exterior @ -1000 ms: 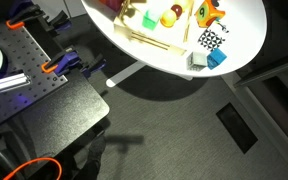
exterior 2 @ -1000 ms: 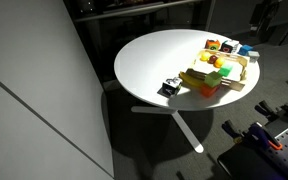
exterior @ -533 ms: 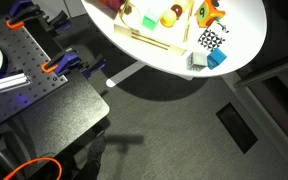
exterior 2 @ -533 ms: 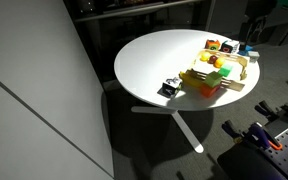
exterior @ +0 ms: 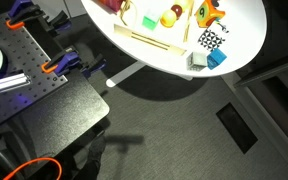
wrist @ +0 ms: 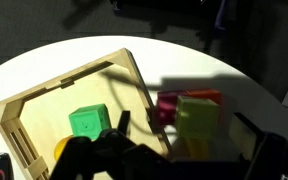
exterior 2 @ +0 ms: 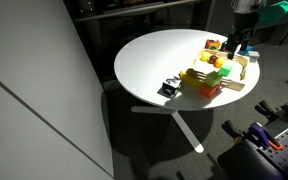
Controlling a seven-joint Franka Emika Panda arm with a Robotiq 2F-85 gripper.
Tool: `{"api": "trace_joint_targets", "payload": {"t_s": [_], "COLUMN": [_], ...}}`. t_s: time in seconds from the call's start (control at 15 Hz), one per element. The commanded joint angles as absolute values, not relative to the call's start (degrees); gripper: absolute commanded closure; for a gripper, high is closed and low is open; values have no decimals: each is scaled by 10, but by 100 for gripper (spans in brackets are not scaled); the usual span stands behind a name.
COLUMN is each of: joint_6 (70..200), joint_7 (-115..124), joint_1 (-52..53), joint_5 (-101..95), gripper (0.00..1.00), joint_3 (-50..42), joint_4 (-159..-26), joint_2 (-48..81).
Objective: Put the light green block on the wooden tray
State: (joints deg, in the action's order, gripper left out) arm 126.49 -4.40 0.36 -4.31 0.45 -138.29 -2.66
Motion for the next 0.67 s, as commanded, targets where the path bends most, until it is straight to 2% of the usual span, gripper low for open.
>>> {"api": "trace_joint_targets", "payload": {"t_s": [0.0, 0.6], "joint_6": [1294, 1361], "joint_7": [-4, 10], "joint_1": [10, 33], "joint_5": [-55, -59], "gripper": [0, 0], "joint_3": [12, 24], "joint_4": [-1382, -1379], "joint_2": [3, 85]}}
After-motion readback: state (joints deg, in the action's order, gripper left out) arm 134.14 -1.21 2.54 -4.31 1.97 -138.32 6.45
